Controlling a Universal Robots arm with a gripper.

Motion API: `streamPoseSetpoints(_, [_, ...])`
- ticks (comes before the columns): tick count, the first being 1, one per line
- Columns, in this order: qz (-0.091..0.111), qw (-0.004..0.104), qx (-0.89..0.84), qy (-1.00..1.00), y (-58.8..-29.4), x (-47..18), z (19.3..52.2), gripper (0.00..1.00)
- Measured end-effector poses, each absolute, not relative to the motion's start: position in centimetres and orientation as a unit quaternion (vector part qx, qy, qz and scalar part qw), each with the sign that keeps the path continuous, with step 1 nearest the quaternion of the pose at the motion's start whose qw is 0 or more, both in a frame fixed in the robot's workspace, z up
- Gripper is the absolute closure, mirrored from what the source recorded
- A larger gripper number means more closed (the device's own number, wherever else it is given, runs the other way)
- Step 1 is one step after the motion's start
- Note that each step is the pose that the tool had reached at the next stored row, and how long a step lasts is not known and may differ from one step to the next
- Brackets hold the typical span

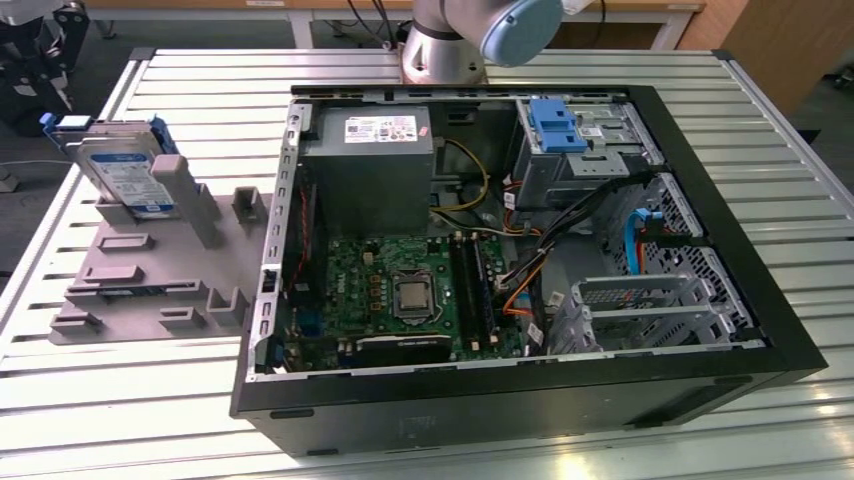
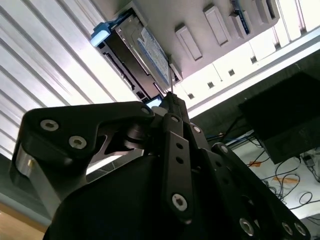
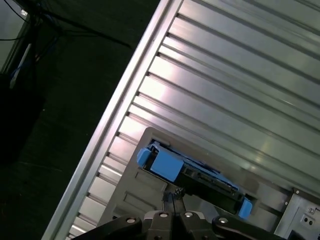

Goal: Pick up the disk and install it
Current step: 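Pick up the disk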

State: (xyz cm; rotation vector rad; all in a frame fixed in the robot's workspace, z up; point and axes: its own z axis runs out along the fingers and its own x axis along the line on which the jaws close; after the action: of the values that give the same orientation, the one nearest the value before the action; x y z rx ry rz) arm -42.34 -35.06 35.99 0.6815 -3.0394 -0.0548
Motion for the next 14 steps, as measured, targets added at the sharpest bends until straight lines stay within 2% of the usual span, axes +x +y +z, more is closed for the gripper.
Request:
streamPoseSetpoints(5, [-0.017, 0.007, 0.216, -0.976, -34.38, -42.43, 35.86, 0.89])
streamPoseSetpoints(14, [-0.017, 0.008, 0.277, -0.961, -34.26, -42.43, 35.60, 0.89])
